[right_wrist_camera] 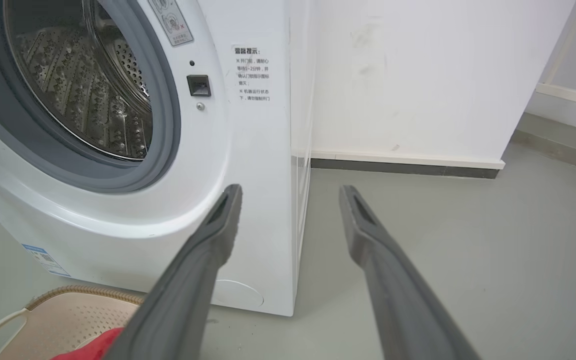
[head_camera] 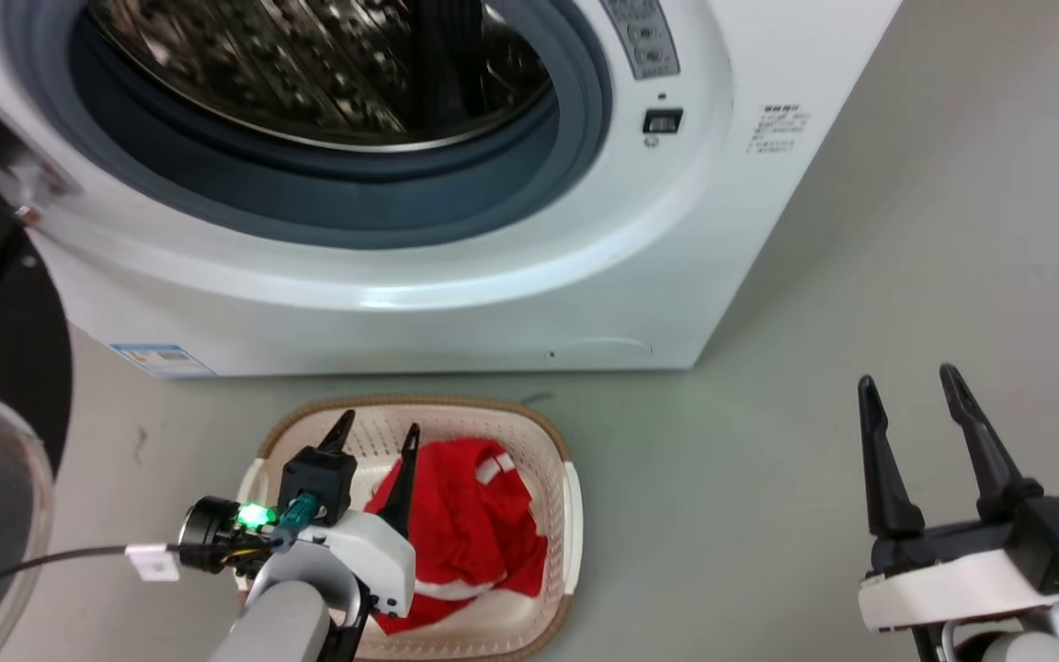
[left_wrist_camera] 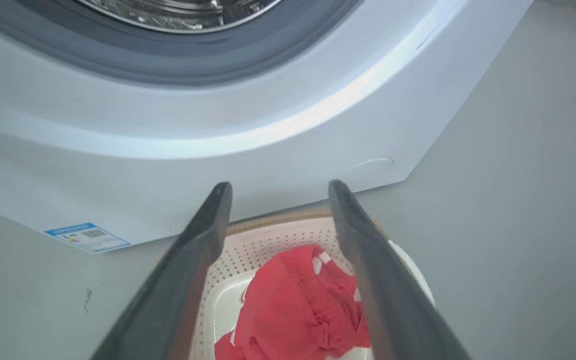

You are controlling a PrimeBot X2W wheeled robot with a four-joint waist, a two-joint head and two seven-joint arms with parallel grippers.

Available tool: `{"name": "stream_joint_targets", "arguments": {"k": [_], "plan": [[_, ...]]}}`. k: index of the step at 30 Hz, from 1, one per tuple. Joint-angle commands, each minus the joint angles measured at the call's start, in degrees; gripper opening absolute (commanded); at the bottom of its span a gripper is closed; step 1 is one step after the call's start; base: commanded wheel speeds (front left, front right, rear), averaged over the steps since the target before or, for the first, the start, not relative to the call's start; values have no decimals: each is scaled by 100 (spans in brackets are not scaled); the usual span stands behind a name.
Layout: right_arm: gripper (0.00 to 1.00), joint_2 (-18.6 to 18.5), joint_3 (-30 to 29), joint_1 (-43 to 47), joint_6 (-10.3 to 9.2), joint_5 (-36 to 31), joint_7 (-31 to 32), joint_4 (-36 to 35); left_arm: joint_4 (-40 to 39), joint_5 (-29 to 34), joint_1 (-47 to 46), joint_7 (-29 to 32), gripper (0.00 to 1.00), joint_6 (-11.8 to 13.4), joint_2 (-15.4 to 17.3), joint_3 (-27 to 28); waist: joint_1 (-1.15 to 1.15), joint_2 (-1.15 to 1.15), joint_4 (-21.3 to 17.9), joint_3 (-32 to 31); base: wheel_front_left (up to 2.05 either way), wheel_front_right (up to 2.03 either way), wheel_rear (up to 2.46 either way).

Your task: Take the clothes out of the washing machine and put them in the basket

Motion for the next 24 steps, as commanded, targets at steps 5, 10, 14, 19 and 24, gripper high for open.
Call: {"name": "stream_joint_targets", "arguments": {"k": [5,10,14,19,24], "plan": [[100,5,-25,309,-6,-22,-11,47,-1054,461,717,-16,100,264,-140,653,1,0,237,-719,0,0,0],[100,5,-43,470,-6,12,-11,24,-1865,791,1307,-16,100,382,-341,1182,1,0,272,-1025,0,0,0],[100,5,-42,589,-6,38,-11,-2,-2442,1056,1683,-15,100,439,-526,1530,1,0,274,-1210,0,0,0],[100,5,-19,733,-6,55,-11,-23,-2988,1300,2098,-16,100,467,-717,1908,1,0,267,-1431,0,0,0],[100,5,-2,903,-6,98,-11,-56,-3221,1337,2434,-16,100,267,-867,2136,1,0,240,-1630,0,0,0]]}}
